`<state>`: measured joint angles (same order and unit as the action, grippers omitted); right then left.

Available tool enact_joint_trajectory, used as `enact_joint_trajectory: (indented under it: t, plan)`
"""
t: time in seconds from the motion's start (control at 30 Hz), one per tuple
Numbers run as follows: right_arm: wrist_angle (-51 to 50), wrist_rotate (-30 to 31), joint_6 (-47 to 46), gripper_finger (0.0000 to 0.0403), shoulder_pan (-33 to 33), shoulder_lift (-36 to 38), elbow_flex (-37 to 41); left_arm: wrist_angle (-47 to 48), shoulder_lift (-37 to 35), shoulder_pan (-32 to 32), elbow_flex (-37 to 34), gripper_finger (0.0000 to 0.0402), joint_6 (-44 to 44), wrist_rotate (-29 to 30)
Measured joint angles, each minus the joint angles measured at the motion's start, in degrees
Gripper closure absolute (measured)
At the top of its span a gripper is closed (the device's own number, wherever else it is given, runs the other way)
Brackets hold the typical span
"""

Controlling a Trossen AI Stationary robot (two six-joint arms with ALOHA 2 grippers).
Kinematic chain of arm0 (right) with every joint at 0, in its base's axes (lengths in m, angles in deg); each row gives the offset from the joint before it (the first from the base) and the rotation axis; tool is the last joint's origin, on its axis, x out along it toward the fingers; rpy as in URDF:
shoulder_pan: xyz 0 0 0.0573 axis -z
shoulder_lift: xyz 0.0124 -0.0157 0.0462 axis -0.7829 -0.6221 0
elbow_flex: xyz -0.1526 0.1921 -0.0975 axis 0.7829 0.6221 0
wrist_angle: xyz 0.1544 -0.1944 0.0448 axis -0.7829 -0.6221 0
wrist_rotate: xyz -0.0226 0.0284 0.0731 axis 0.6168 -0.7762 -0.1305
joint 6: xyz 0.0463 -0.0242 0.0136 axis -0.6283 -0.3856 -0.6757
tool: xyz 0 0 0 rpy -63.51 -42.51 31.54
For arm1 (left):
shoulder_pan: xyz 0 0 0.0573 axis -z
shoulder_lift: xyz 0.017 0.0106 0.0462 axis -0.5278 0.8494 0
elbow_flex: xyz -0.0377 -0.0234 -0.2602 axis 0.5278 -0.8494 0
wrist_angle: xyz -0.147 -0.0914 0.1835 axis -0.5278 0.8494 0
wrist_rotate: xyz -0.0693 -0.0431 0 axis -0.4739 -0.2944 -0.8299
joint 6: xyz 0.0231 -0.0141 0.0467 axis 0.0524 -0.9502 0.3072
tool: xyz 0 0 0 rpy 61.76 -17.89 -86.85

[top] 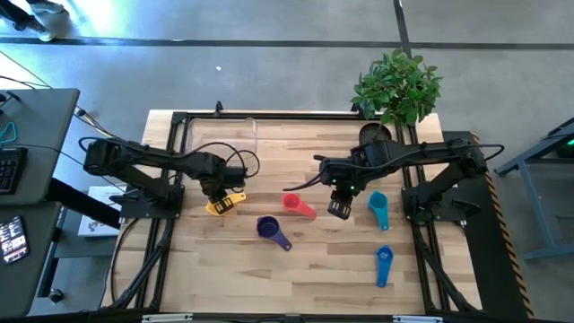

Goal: Nest measuring cups in basket
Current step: Stack the yellow measuring cup on top of the violet measuring cup

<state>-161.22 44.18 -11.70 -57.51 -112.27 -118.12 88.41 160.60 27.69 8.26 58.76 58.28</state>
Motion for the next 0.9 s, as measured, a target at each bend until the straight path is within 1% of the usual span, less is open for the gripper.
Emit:
enact_joint_trajectory:
  t: [0.47, 0.67, 0.77, 0.9]
  plan:
    - [0.0, 0.0, 0.0, 0.0289, 0.0, 0.0, 0.0, -0.6, 5.8, 0.0, 0.0, 0.0312, 2.0, 0.0]
    - [0.0, 0.0, 0.0, 0.0289, 0.0, 0.0, 0.0, -2.7, 7.4, 0.0, 0.0, 0.0313, 2.0, 0.1]
    - [0.0, 0.0, 0.0, 0.0289, 0.0, 0.0, 0.0, -3.2, 7.1, 0.0, 0.0, 0.0323, 2.0, 0.1]
    - [0.1, 0.0, 0.0, 0.0289, 0.0, 0.0, 0.0, -3.2, 7.1, 0.0, 0.0, 0.0364, 2.8, 0.2]
